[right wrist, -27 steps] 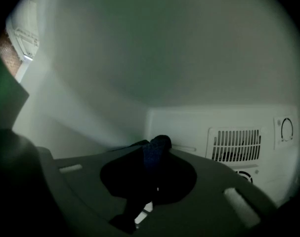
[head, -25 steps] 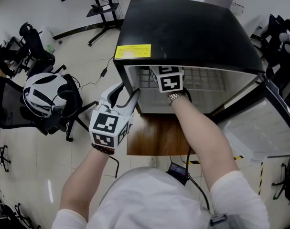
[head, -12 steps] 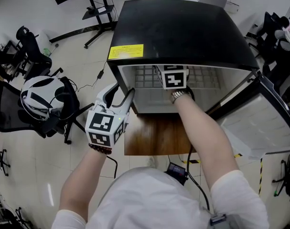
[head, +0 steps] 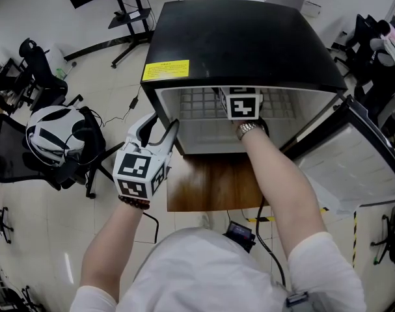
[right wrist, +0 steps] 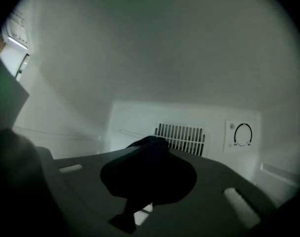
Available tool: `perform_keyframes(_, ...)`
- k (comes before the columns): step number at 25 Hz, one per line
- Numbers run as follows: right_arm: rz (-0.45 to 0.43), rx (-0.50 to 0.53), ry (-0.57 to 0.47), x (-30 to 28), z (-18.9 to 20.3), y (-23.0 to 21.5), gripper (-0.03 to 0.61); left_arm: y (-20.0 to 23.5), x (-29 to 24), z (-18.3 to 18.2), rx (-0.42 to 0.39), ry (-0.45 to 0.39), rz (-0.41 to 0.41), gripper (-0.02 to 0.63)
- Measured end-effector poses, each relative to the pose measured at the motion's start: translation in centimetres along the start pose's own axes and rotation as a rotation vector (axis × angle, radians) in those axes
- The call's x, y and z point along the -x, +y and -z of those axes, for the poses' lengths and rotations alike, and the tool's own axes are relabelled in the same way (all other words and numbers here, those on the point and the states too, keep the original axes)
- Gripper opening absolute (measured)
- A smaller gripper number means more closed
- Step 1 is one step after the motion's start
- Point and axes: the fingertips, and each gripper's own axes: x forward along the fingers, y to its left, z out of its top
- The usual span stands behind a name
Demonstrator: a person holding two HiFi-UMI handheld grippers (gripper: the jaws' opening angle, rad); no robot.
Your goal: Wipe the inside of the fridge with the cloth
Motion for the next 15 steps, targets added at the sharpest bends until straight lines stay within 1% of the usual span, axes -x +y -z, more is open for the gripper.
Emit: perform_keyframes(15,0.094,0.000,0.029,2.2,1.1,-5.0,0.038,0.0,0.0,0.0,0.011,-0.001,-0.011,0.196)
